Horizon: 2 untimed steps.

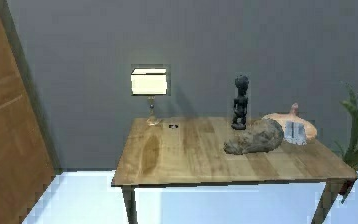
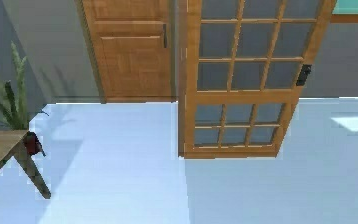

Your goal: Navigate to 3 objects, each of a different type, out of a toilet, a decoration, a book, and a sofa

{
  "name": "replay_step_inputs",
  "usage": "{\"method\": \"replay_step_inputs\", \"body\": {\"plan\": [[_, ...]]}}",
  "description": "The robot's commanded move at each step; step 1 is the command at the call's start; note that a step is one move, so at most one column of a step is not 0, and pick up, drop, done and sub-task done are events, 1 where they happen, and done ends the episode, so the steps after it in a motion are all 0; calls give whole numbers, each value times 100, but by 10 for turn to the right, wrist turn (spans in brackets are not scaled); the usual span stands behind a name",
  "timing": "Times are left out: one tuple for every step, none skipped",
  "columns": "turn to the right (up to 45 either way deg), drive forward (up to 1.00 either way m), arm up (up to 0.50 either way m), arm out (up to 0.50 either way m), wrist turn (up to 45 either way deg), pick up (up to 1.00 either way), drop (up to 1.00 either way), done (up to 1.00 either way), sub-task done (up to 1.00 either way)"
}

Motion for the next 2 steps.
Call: {"method": "replay_step_inputs", "body": {"plan": [[-420,0,0,0,0,0,0,0,0],[0,30,0,0,0,0,0,0,0]]}}
